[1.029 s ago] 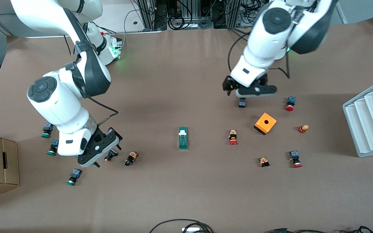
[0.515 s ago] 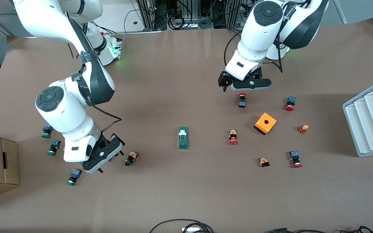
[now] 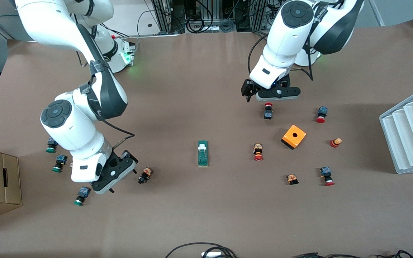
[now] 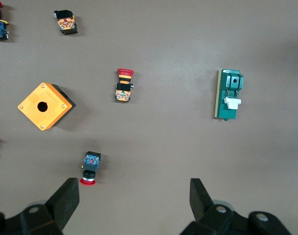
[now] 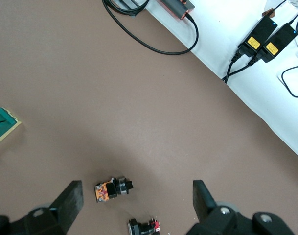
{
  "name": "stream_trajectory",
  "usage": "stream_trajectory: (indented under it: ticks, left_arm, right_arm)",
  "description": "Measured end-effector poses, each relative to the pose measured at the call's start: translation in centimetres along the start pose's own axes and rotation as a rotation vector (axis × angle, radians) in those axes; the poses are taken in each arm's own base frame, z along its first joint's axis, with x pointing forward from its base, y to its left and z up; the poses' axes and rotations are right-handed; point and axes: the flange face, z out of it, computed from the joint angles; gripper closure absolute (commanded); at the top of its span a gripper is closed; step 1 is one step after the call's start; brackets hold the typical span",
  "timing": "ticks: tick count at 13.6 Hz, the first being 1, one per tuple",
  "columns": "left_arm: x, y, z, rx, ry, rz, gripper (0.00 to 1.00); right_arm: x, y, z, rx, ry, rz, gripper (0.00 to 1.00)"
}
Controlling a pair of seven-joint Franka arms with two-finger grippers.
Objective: Close load switch with both arms
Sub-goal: 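Move the left gripper toward the green switch while the right gripper rises, then lower the left gripper over the white handle of the green switch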
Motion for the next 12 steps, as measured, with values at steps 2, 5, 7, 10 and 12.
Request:
stream_trajectory:
  ticks: [2, 5, 7, 10, 12]
  left_arm:
    - [-0.3, 0.4, 0.1, -0.001, 0.000, 0.002, 0.00]
    - [-1.7, 2.2, 0.6, -0.003, 0.022, -0.027, 0.00]
    - [-3.5, 4.4, 1.7, 0.047, 0.078, -0.031, 0.00]
    - [-7.4, 9.7, 5.1, 0.078, 0.188, -0.047, 0.00]
    - [-9.2, 12.6, 7.8, 0.099, 0.258, -0.083, 0.00]
  right_arm:
    - [0.1, 0.1, -0.2, -0.002, 0.003, 0.000, 0.00]
    - [0.0, 0.8, -0.7, -0.002, 0.015, 0.022, 0.00]
    - [-0.5, 2.0, -1.3, 0.011, 0.029, 0.060, 0.00]
    - [-1.4, 3.5, -2.3, 0.042, 0.038, 0.127, 0.00]
    - [-2.4, 4.7, -3.1, 0.049, 0.018, 0.164, 0.00]
